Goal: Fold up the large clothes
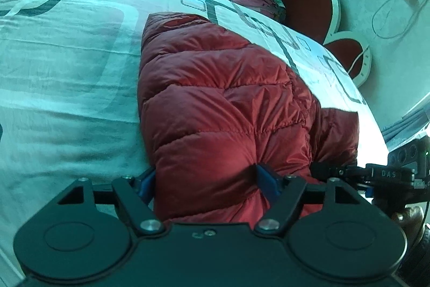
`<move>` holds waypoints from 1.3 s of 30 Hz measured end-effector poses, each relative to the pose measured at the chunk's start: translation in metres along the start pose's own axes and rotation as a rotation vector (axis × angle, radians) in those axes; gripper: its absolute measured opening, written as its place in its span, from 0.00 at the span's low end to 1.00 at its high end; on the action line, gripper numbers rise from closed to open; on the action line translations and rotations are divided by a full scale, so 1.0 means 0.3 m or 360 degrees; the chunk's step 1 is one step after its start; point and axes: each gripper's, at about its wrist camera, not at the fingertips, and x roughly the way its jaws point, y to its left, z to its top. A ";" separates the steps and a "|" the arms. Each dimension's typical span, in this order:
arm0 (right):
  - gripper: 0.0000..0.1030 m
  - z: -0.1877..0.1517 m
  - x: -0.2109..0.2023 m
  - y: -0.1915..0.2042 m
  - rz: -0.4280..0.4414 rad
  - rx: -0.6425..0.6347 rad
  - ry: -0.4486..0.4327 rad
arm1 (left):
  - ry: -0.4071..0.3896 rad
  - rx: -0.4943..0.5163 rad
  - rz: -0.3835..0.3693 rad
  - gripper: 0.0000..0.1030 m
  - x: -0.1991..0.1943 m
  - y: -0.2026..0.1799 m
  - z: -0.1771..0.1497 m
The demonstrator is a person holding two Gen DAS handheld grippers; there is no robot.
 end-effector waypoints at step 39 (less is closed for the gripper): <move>0.48 -0.107 1.013 0.660 -0.0113 -0.0210 -0.0064 | -0.0223 -0.0108 -0.0049 0.70 -0.456 1.009 0.102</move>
